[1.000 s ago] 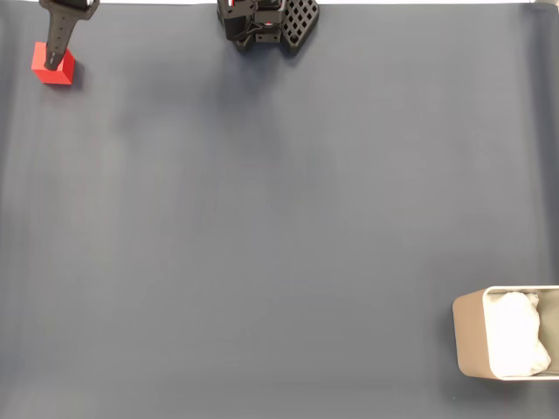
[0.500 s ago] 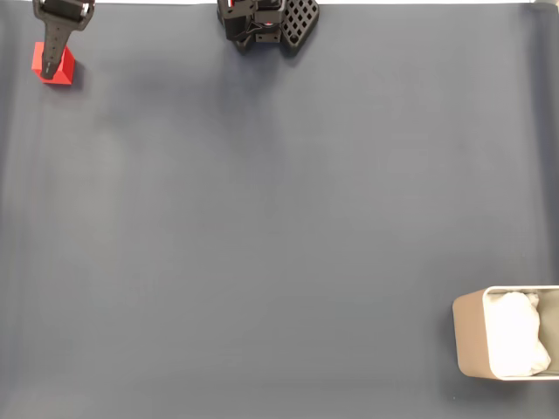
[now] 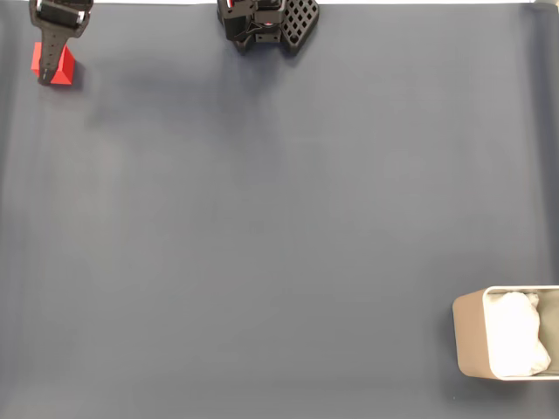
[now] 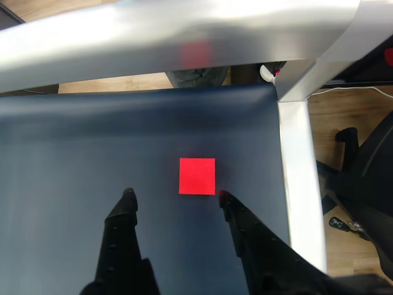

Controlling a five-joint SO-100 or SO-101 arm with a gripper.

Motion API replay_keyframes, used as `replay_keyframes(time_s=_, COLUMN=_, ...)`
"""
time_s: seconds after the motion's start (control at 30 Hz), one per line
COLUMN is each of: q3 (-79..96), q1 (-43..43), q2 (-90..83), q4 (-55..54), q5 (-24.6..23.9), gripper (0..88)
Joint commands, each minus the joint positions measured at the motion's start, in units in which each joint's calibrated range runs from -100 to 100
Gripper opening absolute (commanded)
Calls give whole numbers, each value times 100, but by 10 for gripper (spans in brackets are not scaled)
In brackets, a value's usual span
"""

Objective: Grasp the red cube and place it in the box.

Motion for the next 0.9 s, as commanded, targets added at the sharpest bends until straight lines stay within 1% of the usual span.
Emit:
replay_keyframes(time_s=0.0, q3=-311, q1=95, q2=88, q4=-130, q5=-44, gripper=315)
replay_keyframes(time_s=0.87, q3=-420, q1=159, q2=730, q4=-662, q5=-54, gripper=318)
